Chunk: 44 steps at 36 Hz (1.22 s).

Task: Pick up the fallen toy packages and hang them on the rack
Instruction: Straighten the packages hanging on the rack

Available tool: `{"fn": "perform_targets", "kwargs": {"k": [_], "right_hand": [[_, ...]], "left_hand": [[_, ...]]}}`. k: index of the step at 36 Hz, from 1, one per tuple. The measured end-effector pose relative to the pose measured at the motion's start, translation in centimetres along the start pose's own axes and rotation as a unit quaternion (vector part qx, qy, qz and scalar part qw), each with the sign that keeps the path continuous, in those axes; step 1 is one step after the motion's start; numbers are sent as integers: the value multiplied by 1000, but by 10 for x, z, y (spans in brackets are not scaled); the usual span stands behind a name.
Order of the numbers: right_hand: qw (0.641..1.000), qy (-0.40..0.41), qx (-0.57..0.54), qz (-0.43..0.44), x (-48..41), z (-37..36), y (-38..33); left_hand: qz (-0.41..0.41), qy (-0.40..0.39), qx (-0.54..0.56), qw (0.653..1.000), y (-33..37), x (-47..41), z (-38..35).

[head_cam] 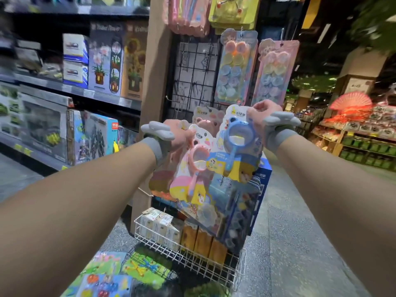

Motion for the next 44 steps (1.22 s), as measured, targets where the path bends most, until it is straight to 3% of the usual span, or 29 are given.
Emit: {"fn": "perform_targets", "kwargs": {"k": [9, 23, 44], "right_hand": [[998, -8, 43, -42, -4, -9, 9], [999, 22, 43, 16, -9, -14, 5], [995, -10, 84, -61, -28, -7, 9]], "left_hand": [[23, -10, -26, 999, -15, 0, 4], [31, -21, -26, 999, -26, -3, -2], [0, -42, -67, 997, -23, -3, 5]]}}
Point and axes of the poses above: each hand's wrist, its own x-axis away from the middle knuckle, its own z-axis out of the back of the hand, y = z × x, the point moved 4 cm from there along -x, towards the middle knuckle, and after that the axes turned 9 degrees about -y, right-handed, at the moved point
